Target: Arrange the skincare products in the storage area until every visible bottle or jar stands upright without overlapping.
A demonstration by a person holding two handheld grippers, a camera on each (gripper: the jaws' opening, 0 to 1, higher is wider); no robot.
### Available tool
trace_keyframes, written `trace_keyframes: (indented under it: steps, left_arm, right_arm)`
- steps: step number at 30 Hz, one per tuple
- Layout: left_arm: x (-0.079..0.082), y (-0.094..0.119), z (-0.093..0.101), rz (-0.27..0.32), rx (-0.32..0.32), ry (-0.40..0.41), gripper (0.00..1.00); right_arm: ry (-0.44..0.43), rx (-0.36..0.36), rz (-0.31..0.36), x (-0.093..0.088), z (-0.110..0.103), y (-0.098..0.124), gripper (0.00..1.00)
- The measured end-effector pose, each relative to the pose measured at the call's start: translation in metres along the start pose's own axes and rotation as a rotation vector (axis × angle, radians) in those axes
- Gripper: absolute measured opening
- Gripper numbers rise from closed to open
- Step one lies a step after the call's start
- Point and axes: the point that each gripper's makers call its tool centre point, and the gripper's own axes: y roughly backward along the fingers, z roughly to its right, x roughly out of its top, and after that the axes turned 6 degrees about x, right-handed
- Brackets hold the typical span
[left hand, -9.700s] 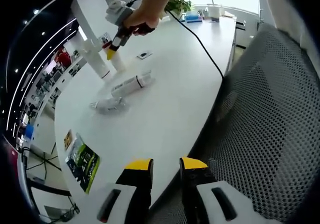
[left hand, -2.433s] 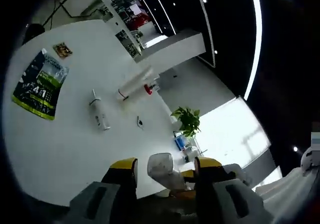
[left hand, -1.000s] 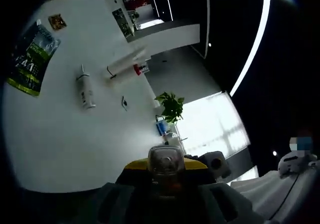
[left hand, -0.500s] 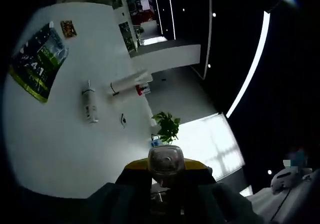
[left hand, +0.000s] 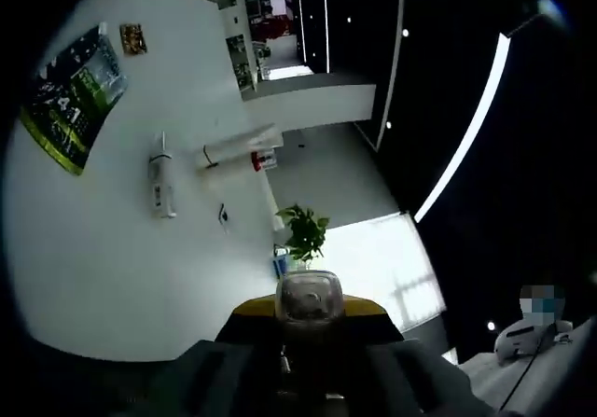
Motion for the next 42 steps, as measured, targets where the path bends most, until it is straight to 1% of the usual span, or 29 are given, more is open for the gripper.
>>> trace_keyframes:
  steps: [2, 3, 5, 6, 7, 8, 12, 15, 17, 19, 21, 23, 25, 26, 28, 29, 31, 32, 33, 35, 36, 38, 40, 42]
  left_arm:
    - [-0.001, 0.000, -0.002, -0.004, 0.007, 0.000, 0.22]
    - [-0.001, 0.000, -0.002, -0.005, 0.008, 0.002, 0.22]
    - [-0.001, -0.001, -0.002, -0.010, 0.003, 0.012, 0.22]
    - [-0.001, -0.001, -0.001, -0.010, -0.003, 0.014, 0.22]
    - [-0.002, -0.001, -0.002, -0.012, 0.004, 0.005, 0.22]
    - [-0.002, -0.001, -0.001, -0.011, 0.002, 0.010, 0.22]
    - [-0.004, -0.002, 0.000, -0.016, 0.002, 0.003, 0.22]
    - [-0.009, -0.004, -0.001, -0.039, 0.006, -0.004, 0.22]
    - [-0.017, -0.008, 0.000, -0.070, 0.012, -0.009, 0.22]
    - [-0.022, -0.010, 0.000, -0.094, 0.016, -0.012, 0.22]
    - [-0.029, -0.012, 0.002, -0.117, 0.013, -0.017, 0.22]
    - [-0.036, -0.015, 0.005, -0.137, 0.016, -0.025, 0.22]
    - [-0.037, -0.014, 0.008, -0.145, 0.003, -0.018, 0.22]
    - [-0.038, -0.015, 0.009, -0.148, 0.004, -0.003, 0.23]
    - [-0.038, -0.016, 0.012, -0.142, -0.005, 0.009, 0.23]
    - [-0.042, -0.018, 0.016, -0.146, -0.012, 0.008, 0.23]
    - [-0.044, -0.018, 0.018, -0.163, -0.025, 0.010, 0.23]
    - [-0.045, -0.018, 0.018, -0.167, -0.028, 0.010, 0.23]
    - [-0.046, -0.017, 0.016, -0.187, -0.033, 0.012, 0.23]
    - [-0.051, -0.019, 0.017, -0.207, -0.038, 0.014, 0.24]
    - [-0.052, -0.019, 0.017, -0.210, -0.037, 0.011, 0.25]
    - [-0.049, -0.018, 0.016, -0.206, -0.038, 0.014, 0.30]
    - [-0.042, -0.017, 0.016, -0.175, -0.047, 0.032, 0.36]
    - [-0.038, -0.016, 0.016, -0.171, -0.060, 0.036, 0.36]
  right_arm:
    - [-0.025, -0.017, 0.022, 0.003, 0.005, 0.003, 0.35]
    - [-0.028, -0.023, 0.019, 0.002, 0.007, 0.003, 0.32]
    - [-0.052, -0.036, 0.004, -0.001, 0.011, 0.005, 0.22]
    - [-0.067, -0.050, -0.012, -0.005, 0.013, 0.005, 0.20]
    - [-0.074, -0.041, -0.003, -0.004, 0.011, 0.004, 0.20]
    - [-0.104, -0.031, -0.004, -0.006, 0.010, 0.003, 0.19]
    - [-0.119, -0.026, 0.016, -0.001, 0.011, 0.005, 0.19]
    - [-0.163, -0.017, 0.064, 0.008, 0.013, 0.008, 0.18]
    - [-0.202, -0.008, 0.108, 0.015, 0.015, 0.012, 0.18]
    - [-0.212, -0.014, 0.140, 0.020, 0.017, 0.015, 0.18]
    - [-0.213, -0.009, 0.152, 0.023, 0.017, 0.016, 0.18]
    - [-0.194, -0.012, 0.157, 0.026, 0.017, 0.019, 0.18]
    - [-0.183, -0.001, 0.143, 0.027, 0.014, 0.019, 0.17]
    - [-0.167, -0.003, 0.137, 0.027, 0.012, 0.019, 0.17]
    - [-0.167, 0.005, 0.119, 0.026, 0.009, 0.019, 0.17]
    - [-0.168, 0.009, 0.114, 0.027, 0.008, 0.020, 0.17]
    - [-0.175, 0.017, 0.098, 0.028, 0.007, 0.022, 0.17]
    - [-0.176, 0.020, 0.075, 0.028, 0.006, 0.024, 0.17]
    - [-0.173, 0.018, 0.071, 0.030, 0.006, 0.025, 0.17]
    - [-0.169, 0.023, 0.036, 0.032, 0.005, 0.029, 0.17]
    - [-0.169, 0.023, 0.033, 0.033, 0.004, 0.030, 0.17]
    - [-0.169, 0.026, 0.019, 0.036, 0.003, 0.033, 0.17]
    - [-0.182, 0.041, 0.009, 0.039, 0.000, 0.037, 0.17]
    - [-0.196, 0.050, -0.002, 0.040, -0.001, 0.040, 0.17]
